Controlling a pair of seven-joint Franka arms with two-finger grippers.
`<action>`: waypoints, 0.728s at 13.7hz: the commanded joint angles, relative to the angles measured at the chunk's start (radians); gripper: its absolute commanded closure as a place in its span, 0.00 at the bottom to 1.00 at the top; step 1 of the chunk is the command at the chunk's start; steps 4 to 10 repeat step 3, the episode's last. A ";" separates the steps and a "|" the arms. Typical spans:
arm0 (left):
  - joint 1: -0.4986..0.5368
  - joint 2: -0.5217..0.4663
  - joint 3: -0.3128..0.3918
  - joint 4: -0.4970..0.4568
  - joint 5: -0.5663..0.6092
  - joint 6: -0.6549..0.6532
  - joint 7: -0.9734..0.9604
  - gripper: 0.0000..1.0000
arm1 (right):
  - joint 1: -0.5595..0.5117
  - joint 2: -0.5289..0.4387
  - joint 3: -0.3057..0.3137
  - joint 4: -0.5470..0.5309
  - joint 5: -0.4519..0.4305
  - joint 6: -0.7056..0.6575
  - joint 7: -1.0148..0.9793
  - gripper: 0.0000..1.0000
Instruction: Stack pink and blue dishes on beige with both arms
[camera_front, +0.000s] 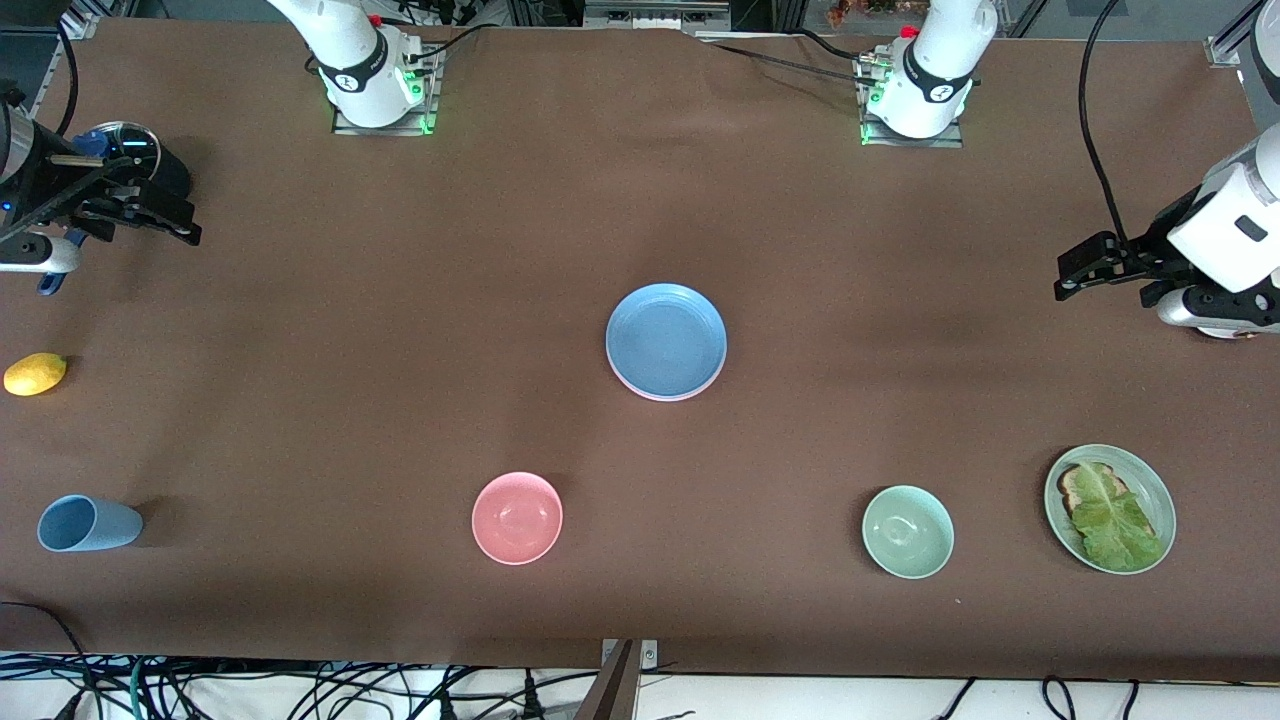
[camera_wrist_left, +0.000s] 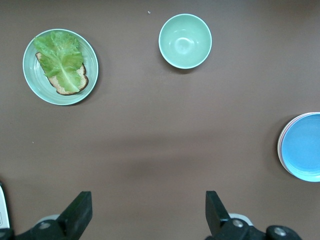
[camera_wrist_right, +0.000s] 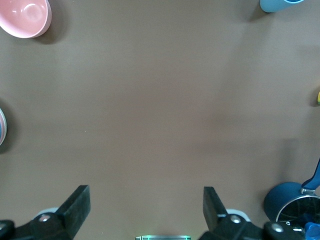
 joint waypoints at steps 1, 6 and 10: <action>0.003 0.011 -0.003 0.024 -0.013 -0.003 0.000 0.00 | -0.016 -0.043 0.017 -0.045 -0.017 0.021 0.005 0.00; 0.003 0.011 -0.001 0.024 -0.013 -0.003 0.000 0.00 | -0.014 -0.046 0.016 -0.046 -0.015 0.019 0.005 0.00; 0.003 0.011 -0.001 0.024 -0.013 -0.003 0.000 0.00 | -0.014 -0.046 0.016 -0.046 -0.015 0.019 0.005 0.00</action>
